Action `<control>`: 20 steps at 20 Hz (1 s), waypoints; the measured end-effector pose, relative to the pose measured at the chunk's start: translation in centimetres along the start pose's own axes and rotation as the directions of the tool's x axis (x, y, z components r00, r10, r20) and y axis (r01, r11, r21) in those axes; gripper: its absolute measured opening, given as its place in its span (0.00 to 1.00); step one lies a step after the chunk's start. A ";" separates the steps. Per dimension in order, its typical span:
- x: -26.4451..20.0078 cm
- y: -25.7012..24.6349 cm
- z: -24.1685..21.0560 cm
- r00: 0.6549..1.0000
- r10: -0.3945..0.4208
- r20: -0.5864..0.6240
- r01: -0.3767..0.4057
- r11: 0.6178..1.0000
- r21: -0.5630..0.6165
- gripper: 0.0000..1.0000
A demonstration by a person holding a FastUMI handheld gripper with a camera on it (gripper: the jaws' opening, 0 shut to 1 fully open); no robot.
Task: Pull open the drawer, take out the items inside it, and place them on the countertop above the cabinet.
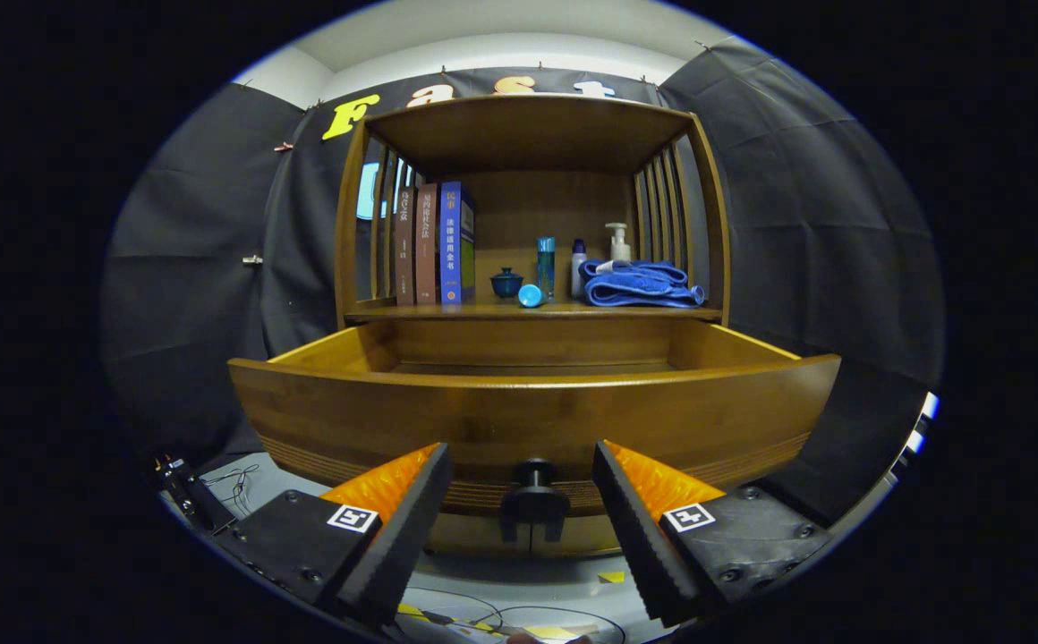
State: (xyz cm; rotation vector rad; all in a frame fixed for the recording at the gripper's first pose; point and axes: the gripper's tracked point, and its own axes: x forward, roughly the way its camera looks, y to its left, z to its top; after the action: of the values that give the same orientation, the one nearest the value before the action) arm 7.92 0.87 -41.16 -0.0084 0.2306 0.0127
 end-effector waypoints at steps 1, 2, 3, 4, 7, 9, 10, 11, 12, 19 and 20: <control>0.4 -0.1 -0.5 1.000 -0.001 -0.007 0.001 1.000 0.004 1.00; 0.5 -0.2 -0.8 1.000 -0.011 -0.020 0.011 1.000 0.006 1.00; 0.8 -0.5 -0.7 1.000 -0.018 -0.001 0.018 1.000 0.001 1.00; 1.0 -0.6 -0.9 1.000 -0.019 0.007 0.019 1.000 0.001 1.00; 0.9 -0.6 -0.9 1.000 -0.026 0.016 0.026 1.000 0.015 0.99; 1.0 -0.7 -0.9 0.999 -0.026 0.023 0.026 1.000 0.006 0.99; 1.1 -0.8 -0.9 0.999 -0.025 0.021 0.025 1.000 0.006 0.99; 1.3 -0.7 -0.8 1.000 -0.022 0.023 0.022 1.000 0.013 0.99; 1.8 -0.8 -0.7 1.000 -0.020 0.018 0.019 1.000 0.016 1.00; 5.8 -0.8 0.3 1.000 -0.015 0.022 0.015 1.000 0.015 1.00; 6.4 -0.7 0.7 0.999 -0.017 0.028 0.016 1.000 0.017 1.00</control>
State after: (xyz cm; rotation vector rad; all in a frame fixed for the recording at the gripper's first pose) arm 14.31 0.25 -41.98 0.0070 0.2025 -0.0055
